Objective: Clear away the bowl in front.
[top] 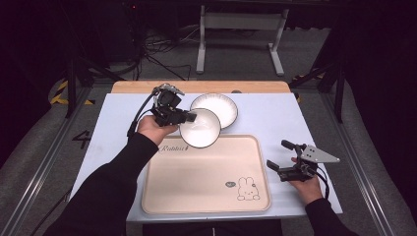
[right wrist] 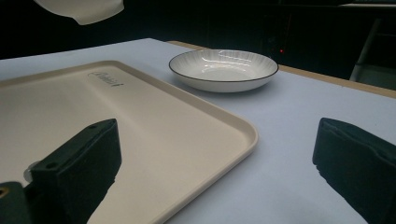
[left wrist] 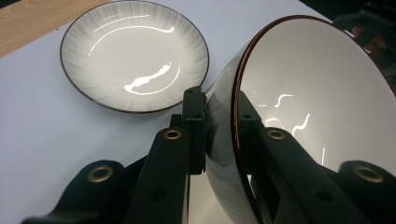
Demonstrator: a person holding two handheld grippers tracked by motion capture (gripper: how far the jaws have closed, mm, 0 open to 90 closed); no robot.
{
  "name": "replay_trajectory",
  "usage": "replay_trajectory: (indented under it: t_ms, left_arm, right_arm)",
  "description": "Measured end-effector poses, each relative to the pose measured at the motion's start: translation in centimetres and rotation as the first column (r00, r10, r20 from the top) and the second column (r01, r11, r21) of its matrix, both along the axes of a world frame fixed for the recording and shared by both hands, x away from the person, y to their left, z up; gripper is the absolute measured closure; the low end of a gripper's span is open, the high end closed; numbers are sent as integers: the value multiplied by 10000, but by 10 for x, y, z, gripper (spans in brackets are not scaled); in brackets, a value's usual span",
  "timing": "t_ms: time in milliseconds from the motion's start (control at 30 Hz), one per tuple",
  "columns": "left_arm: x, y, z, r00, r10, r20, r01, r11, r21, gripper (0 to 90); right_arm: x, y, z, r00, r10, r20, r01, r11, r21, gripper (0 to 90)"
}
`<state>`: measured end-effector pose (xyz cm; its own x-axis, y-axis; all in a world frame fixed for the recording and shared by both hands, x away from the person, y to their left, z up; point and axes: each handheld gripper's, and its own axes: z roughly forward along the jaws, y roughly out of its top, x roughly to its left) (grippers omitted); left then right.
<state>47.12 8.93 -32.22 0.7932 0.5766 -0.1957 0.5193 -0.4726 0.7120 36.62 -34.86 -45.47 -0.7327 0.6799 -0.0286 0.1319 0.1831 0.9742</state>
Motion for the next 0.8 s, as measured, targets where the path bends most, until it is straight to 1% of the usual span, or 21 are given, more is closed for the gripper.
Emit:
replay_trajectory:
  t_ms: [100, 133, 167, 200, 267, 367, 533, 600, 633, 667, 700, 800]
  left_arm:
    - [-3, 0, -1, 9998, -186, -32, 186, 9998, 26, 802]
    - [-4, 0, -1, 9996, -298, 23, 298, 9995, 76, 802]
    - [-6, -1, -1, 9994, -337, 3, 337, 9994, 32, 802]
    - [-6, -1, -1, 9988, -481, 33, 481, 9988, 121, 802]
    - [-8, -3, -2, 9979, -638, -62, 639, 9979, 114, 802]
    - [-11, -5, -3, 9958, -904, -147, 908, 9955, 260, 802]
    - [-14, -12, -8, 9885, -1483, -301, 1498, 9871, 566, 803]
    - [-15, -15, -10, 9858, -1624, -427, 1650, 9840, 677, 803]
    - [-15, -16, -11, 9842, -1719, -427, 1746, 9819, 727, 802]
    - [-15, -18, -14, 9820, -1814, -535, 1852, 9795, 787, 803]
    - [-15, -18, -14, 9820, -1814, -535, 1852, 9795, 787, 803]
    - [-16, -21, -19, 9774, -2015, -637, 2069, 9739, 934, 803]
  right_arm:
    - [0, 0, 0, 10000, -6, 0, 6, 10000, 6, 16]
    - [0, 0, 0, 10000, -6, -2, 6, 10000, 6, 16]
    - [0, 0, 0, 10000, -6, 0, 6, 10000, 4, 16]
    - [0, 0, 0, 10000, -6, 0, 6, 10000, 2, 16]
    - [0, 0, 0, 10000, -2, -1, 2, 10000, 4, 16]
    - [0, 0, 0, 10000, -5, 2, 5, 10000, 3, 16]
    - [0, 0, 0, 10000, -2, 2, 2, 10000, 6, 16]
    - [0, 0, 0, 10000, -4, -1, 4, 10000, 9, 16]
    - [0, 0, 0, 10000, 8, -2, -8, 10000, 7, 16]
    - [0, 0, 0, 10000, 1, 3, -1, 10000, 12, 16]
    - [0, 0, 0, 10000, 1, 3, -1, 10000, 12, 16]
    - [0, 0, 0, 10000, 2, 3, -2, 10000, 11, 16]
